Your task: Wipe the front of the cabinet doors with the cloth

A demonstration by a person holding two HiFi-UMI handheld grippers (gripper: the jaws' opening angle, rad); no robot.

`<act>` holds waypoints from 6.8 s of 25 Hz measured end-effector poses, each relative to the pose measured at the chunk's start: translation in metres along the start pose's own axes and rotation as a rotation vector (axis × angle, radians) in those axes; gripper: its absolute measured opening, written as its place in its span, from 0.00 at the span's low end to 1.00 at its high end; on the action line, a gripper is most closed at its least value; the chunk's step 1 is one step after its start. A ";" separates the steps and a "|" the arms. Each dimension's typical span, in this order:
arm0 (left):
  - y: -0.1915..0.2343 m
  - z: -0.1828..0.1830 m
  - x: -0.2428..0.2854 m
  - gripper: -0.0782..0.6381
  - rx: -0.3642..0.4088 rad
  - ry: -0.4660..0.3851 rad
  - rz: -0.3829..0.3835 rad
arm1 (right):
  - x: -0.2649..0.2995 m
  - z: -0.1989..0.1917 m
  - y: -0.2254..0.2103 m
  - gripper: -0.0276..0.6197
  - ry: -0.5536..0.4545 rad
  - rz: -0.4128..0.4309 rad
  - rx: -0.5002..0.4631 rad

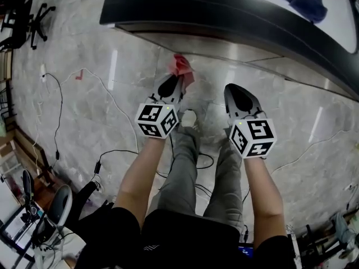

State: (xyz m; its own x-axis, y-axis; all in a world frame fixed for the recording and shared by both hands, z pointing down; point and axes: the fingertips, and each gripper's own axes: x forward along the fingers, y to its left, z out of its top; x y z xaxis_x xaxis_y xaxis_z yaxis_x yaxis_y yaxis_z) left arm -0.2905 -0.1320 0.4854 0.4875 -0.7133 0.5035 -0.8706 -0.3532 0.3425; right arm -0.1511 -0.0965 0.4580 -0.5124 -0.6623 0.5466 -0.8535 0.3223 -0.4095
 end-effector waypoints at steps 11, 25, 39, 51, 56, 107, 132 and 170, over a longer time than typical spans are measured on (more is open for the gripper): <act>0.070 0.005 0.017 0.15 -0.060 -0.040 0.040 | 0.059 -0.002 0.026 0.10 0.045 0.024 -0.061; 0.031 0.003 0.055 0.15 -0.025 -0.020 -0.048 | 0.044 -0.013 -0.001 0.10 0.035 -0.014 -0.023; -0.077 -0.014 0.097 0.15 0.016 0.020 -0.183 | -0.029 -0.024 -0.079 0.10 -0.022 -0.116 0.059; -0.173 -0.035 0.132 0.15 0.059 0.078 -0.337 | -0.082 -0.039 -0.127 0.10 -0.059 -0.182 0.138; -0.191 -0.034 0.132 0.15 0.048 0.071 -0.359 | -0.090 -0.037 -0.138 0.10 -0.056 -0.190 0.135; 0.063 -0.050 0.089 0.15 -0.210 -0.011 -0.007 | 0.071 -0.047 -0.009 0.10 0.077 -0.032 0.045; -0.129 -0.085 0.154 0.15 -0.049 0.167 -0.277 | -0.050 -0.075 -0.129 0.10 -0.003 -0.201 0.205; -0.240 -0.049 0.053 0.15 -0.105 0.053 -0.268 | -0.163 -0.039 -0.138 0.10 -0.011 -0.163 0.111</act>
State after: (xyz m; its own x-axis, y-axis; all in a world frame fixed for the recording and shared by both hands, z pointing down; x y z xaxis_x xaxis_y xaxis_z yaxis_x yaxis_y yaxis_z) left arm -0.0522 -0.0559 0.4687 0.7046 -0.5694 0.4235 -0.6998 -0.4585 0.5478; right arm 0.0462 -0.0065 0.4537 -0.3671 -0.7069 0.6046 -0.9088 0.1340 -0.3951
